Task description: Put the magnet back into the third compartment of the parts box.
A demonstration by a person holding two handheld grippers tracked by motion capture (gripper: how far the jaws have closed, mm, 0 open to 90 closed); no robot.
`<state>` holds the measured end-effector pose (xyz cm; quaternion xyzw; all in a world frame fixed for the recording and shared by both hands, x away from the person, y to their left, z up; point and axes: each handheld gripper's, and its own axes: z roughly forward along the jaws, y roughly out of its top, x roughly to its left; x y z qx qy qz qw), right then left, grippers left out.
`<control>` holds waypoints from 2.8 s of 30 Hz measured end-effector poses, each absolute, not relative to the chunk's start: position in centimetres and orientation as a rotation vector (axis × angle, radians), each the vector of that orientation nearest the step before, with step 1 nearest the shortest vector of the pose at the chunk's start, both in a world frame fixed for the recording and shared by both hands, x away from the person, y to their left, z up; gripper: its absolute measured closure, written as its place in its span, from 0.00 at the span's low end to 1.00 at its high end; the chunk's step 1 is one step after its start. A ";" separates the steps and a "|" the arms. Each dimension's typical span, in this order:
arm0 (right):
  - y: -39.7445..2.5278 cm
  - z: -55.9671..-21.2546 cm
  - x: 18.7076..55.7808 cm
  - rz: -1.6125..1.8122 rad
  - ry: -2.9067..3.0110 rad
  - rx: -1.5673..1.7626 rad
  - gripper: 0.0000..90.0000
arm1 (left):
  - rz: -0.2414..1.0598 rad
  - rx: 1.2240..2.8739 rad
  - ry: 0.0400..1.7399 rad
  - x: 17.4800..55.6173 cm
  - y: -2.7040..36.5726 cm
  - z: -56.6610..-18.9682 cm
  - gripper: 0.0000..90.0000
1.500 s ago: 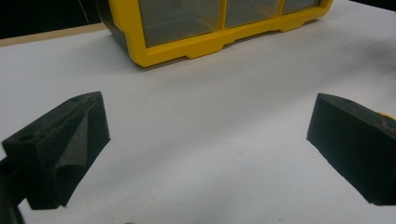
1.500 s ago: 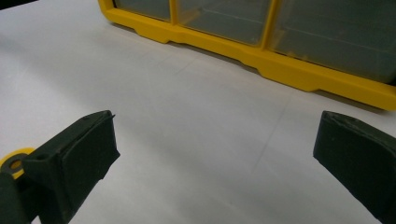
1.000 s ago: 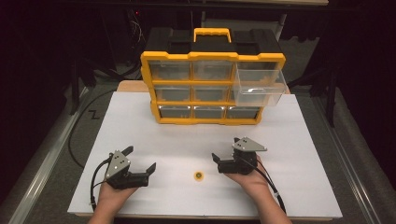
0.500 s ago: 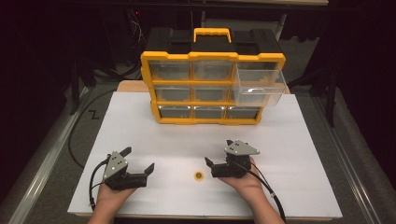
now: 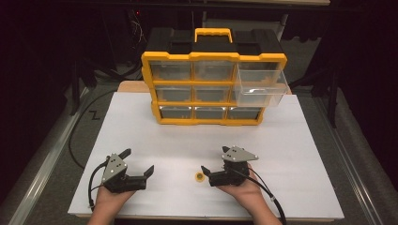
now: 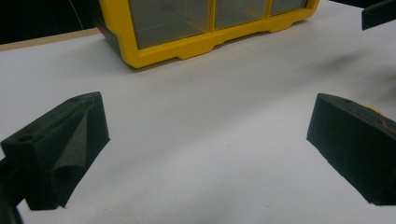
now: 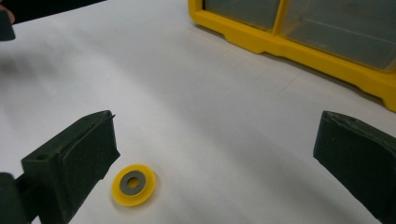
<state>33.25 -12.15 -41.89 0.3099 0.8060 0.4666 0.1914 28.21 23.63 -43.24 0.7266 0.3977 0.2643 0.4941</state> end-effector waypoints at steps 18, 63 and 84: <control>-10.7 -42.2 32.1 1.313 2.403 0.785 0.03 | 0.628 1.750 0.948 28.2 23.7 -43.3 0.00; -9.1 -43.7 32.5 1.073 2.631 0.734 0.61 | 0.621 1.742 0.949 28.2 23.9 -43.3 0.00; -8.6 -43.9 32.6 1.053 2.616 0.743 0.71 | 0.614 1.734 0.951 28.2 24.1 -43.3 0.00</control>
